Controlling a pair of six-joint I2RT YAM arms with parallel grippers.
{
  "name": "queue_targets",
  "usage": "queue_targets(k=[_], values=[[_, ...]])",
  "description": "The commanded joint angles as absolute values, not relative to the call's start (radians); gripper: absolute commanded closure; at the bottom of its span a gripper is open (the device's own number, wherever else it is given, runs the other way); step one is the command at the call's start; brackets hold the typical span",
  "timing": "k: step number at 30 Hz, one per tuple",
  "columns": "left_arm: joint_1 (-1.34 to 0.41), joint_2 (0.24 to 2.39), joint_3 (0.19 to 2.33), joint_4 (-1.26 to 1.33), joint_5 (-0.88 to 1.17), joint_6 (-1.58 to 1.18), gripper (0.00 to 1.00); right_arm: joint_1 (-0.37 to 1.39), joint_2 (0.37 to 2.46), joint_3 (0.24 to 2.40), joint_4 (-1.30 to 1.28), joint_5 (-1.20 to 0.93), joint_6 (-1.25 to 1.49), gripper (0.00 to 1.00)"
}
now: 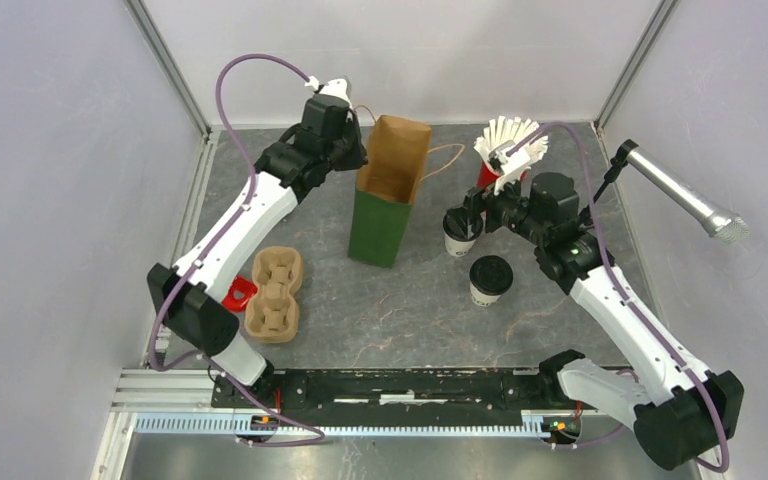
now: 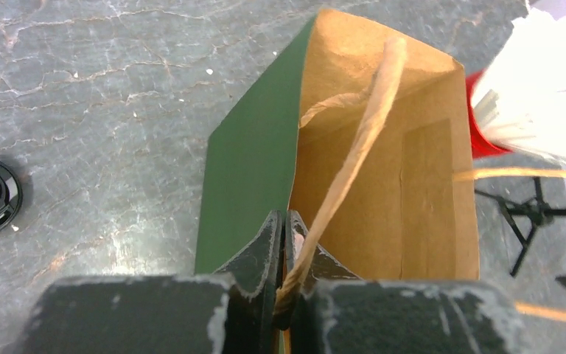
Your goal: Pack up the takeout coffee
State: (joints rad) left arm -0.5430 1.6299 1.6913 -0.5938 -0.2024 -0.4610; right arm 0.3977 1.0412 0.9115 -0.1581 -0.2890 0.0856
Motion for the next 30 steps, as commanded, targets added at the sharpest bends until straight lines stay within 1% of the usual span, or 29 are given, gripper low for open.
queue_targets(k=[1,7,13,16,20,24,30], values=[[-0.546,1.481,1.674,-0.681,-0.087,-0.422,0.98,0.402,0.979,0.991,-0.128,-0.3,0.122,0.15],[-0.546,1.284,1.509,-0.66,0.059,-0.544,0.98,0.401,0.921,0.959,-0.116,-0.264,0.188,0.09],[-0.55,1.086,1.228,-0.468,0.191,-0.731,0.98,0.402,0.824,0.938,-0.138,-0.227,0.185,0.03],[-0.57,1.023,1.125,-0.404,0.158,-0.79,0.98,0.402,0.759,0.928,-0.146,-0.211,0.186,0.02],[-0.608,0.995,1.076,-0.383,0.108,-0.846,0.98,0.402,0.713,0.947,-0.19,-0.196,0.173,0.02],[-0.679,0.949,0.99,-0.325,0.003,-0.901,0.98,0.402,0.7,0.948,-0.212,-0.19,0.166,0.02],[-0.708,0.921,0.921,-0.288,-0.094,-0.931,0.98,0.401,0.706,0.951,-0.257,-0.188,0.144,0.02]])
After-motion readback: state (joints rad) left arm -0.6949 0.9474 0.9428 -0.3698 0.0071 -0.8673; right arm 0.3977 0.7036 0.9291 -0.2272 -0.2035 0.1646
